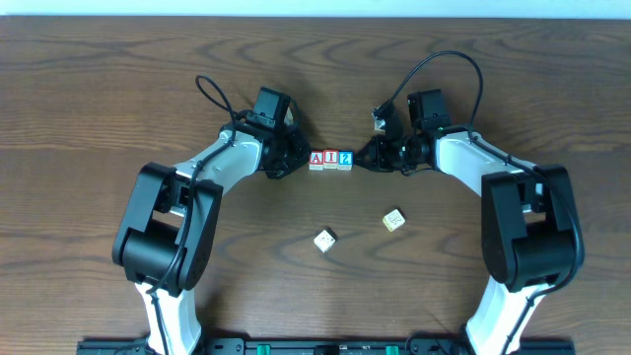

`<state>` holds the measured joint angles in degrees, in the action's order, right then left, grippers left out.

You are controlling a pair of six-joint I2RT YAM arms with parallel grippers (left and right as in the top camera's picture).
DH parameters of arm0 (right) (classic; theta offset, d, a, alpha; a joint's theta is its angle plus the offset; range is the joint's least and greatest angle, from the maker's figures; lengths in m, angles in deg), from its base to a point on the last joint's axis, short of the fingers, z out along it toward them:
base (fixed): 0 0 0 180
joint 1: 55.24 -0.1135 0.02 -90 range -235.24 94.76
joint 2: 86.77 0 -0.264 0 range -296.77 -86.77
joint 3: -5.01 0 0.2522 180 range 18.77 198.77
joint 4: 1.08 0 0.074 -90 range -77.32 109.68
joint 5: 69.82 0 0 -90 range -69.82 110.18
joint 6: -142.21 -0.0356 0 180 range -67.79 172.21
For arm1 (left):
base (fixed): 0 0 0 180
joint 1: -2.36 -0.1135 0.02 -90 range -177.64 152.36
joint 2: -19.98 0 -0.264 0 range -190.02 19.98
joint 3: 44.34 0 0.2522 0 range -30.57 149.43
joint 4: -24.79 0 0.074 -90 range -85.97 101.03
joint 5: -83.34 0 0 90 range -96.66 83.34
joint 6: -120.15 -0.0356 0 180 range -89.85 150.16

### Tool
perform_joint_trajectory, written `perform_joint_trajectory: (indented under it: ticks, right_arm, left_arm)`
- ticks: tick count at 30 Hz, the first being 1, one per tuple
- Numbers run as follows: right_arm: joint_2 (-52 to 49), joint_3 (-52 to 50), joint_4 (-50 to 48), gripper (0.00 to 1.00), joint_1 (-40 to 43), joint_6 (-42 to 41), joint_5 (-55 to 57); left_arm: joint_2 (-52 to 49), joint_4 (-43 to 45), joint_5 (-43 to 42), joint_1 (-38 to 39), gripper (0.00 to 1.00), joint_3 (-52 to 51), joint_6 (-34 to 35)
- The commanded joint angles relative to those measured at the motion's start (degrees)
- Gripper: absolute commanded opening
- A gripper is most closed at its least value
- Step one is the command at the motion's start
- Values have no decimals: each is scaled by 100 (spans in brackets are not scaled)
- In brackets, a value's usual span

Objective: Spell out Ai2

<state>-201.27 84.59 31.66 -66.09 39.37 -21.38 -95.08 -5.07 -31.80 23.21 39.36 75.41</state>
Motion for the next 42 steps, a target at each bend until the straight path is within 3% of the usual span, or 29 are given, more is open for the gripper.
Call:
perform_joint_trajectory:
  ticks: [1, 11, 17, 25, 32, 33, 34, 35, 36, 42]
  right_arm:
    - [-105, -22, -17, 1, -48, 28, -90]
    - [-103, -13, -22, 1, 37, 87, 129]
    - [-57, 367, 544, 1, 481, 350, 127]
    - [651, 1843, 2559, 1, 898, 1585, 977]
    - [1937, 2037, 2806, 1, 907, 1897, 1290]
    - [2107, 2037, 2855, 7, 907, 1897, 1290]
    - [2249, 2037, 2924, 30, 905, 1895, 1292]
    - [2361, 2037, 3001, 64, 903, 1895, 1292]
    - [2446, 2037, 3082, 99, 901, 1893, 1307]
    - [2651, 2035, 3862, 99, 901, 1893, 1311]
  left_arm:
    - [-28, 37, -44, 17, 6, -4, 61]
    - [-28, -146, -31, -76, 6, -2, -98]
    - [278, -531, -42, -417, 6, 63, -748]
    - [2083, -1174, 1182, -452, 6, 262, -1696]
    - [3515, -2199, 1639, -450, 6, 260, -2627]
    - [3689, -2238, 1635, -450, 7, 260, -2710]
    - [3840, -2260, 1639, -452, 17, 260, -2763]
    - [3956, -2264, 1641, -452, 46, 260, -2774]
    - [4059, -2264, 1641, -455, 94, 260, -2771]
    - [4483, -2546, 1637, -452, 95, 260, -2769]
